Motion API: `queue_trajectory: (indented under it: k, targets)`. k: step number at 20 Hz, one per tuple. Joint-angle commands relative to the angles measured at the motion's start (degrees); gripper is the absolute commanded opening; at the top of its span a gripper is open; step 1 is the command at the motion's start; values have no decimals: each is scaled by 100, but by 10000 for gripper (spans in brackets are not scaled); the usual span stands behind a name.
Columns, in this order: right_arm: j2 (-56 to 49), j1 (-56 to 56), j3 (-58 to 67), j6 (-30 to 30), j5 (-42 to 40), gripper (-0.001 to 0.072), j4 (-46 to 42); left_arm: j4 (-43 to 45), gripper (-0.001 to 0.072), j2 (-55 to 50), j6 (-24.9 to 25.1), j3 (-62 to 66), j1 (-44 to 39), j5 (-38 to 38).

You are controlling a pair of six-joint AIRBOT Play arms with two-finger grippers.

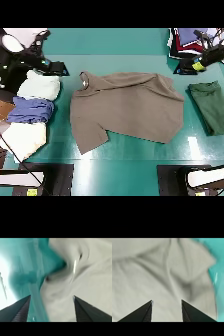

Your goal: Fold the shirts.

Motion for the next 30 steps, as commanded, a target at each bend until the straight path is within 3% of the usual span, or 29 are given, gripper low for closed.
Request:
queue_trajectory:
  k: [1, 7, 16, 17, 19, 20, 22, 24, 30]
  targets:
    - [894, -157, -1209, -94, 308, 406, 13, -107, 623, 535, -44, -931, 343, -407]
    - [2308, -160, -3200, -302, 308, 406, 13, -632, 623, 828, 348, -3257, 354, 114]
    - [3504, -173, -4271, -210, 179, 406, 7, -1241, 622, 826, 710, -4192, 151, 911]
    - [3567, -245, -4371, -59, 133, 406, 11, -1257, 547, 828, 704, -4192, 33, 970]
    - [3687, -520, -4662, 175, 116, 406, 9, -1285, 154, 828, 702, -4192, -205, 1154]
    - [3753, -704, -4830, 243, 116, 406, 9, -1290, 31, 828, 702, -4175, -289, 1215]
    - [3908, -1178, -5309, 354, 170, 417, 7, -1287, 28, 859, 697, -4057, -315, 1102]
    - [3941, -1661, -5816, 442, 297, 587, 28, -1270, 28, 859, 704, -3812, -315, 885]
    - [3941, -1740, -7093, 457, -765, 570, 608, -1276, 28, 859, 702, -3241, -315, 785]
